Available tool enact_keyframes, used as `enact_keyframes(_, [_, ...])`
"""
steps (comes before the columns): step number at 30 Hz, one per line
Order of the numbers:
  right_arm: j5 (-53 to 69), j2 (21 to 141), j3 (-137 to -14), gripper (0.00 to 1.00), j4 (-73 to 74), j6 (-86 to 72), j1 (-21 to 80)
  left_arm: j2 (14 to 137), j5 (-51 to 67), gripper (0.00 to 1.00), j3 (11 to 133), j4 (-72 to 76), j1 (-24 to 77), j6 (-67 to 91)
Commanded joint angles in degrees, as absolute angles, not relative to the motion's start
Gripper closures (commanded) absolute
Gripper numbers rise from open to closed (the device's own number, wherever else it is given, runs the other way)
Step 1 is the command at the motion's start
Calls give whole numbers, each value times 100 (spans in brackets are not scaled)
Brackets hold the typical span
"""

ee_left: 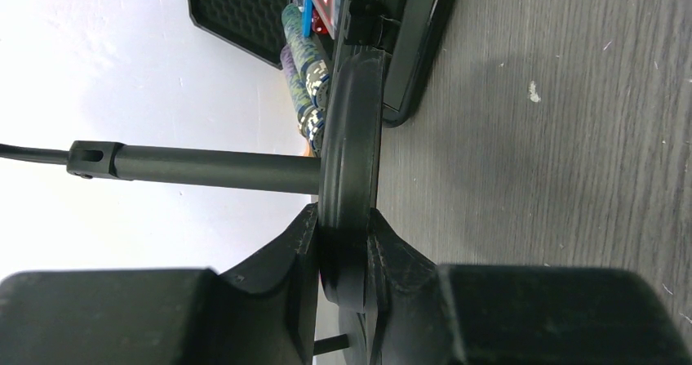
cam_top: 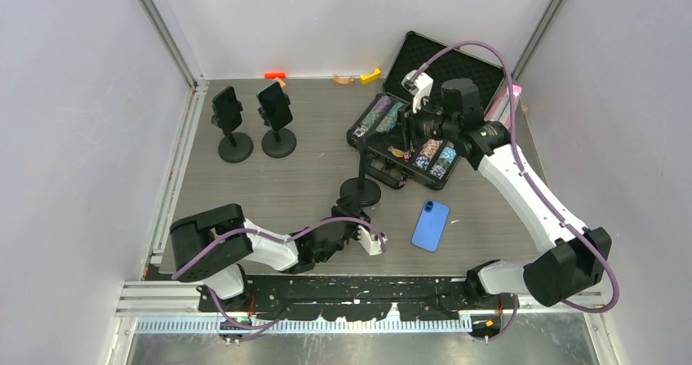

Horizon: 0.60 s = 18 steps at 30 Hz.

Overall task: Place the phone on the phone stand
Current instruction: Place the phone stand at the center of the board.

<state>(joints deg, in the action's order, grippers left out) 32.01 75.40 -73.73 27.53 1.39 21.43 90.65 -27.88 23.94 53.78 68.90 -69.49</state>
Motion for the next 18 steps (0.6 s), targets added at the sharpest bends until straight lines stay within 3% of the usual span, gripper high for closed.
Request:
enact_keyframes(1, [3214, 7599, -7540, 61, 2616, 134, 2200, 8934, -2891, 100, 2434, 6258, 6921, -6952])
enact_keyframes(5, [3237, 7652, -7522, 68, 2572, 91, 2230, 8945, -2905, 100, 2435, 6258, 6925, -6944])
enact_keyframes(11, [3094, 7646, -7544, 96, 2481, -57, 2226, 9095, -2957, 100, 2393, 6253, 6919, -6926])
enact_keyframes(14, [2847, 7605, -7476, 100, 2387, -255, 2244, 9228, -2986, 99, 2365, 6237, 6918, -6917])
enact_keyframes(18, [2542, 7543, -7315, 100, 2259, -365, 2323, 9440, -2990, 85, 2397, 6071, 6921, -6890])
